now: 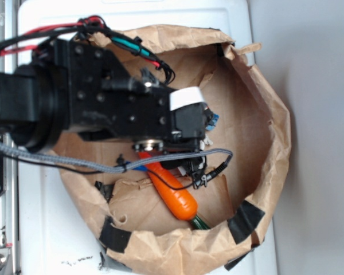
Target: Grab the white paper.
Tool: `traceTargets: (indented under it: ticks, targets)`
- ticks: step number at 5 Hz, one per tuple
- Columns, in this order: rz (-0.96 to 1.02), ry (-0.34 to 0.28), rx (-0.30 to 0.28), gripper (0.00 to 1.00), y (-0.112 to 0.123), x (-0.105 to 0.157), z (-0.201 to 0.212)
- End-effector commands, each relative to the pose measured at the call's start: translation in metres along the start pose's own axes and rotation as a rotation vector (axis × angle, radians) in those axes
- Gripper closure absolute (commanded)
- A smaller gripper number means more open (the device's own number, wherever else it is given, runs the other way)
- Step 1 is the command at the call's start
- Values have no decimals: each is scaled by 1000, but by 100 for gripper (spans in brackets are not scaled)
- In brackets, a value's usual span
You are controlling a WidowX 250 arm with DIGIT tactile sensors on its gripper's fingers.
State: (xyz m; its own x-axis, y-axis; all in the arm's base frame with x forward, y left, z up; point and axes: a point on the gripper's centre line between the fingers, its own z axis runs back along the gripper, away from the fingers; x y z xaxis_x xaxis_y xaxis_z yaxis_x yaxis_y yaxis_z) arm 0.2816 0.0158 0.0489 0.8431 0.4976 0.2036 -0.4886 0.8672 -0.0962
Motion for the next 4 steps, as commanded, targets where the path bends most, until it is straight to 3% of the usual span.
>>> traceTargets:
  ticks: [1,2,3,4]
  targets:
    - [-2,35,-135,100,0,24,79]
    - [-32,-38,-199,100,2,18,116]
    - [-62,-56,-176,100,4,8,124]
    - [-173,-92,-84,60,3,-2,114]
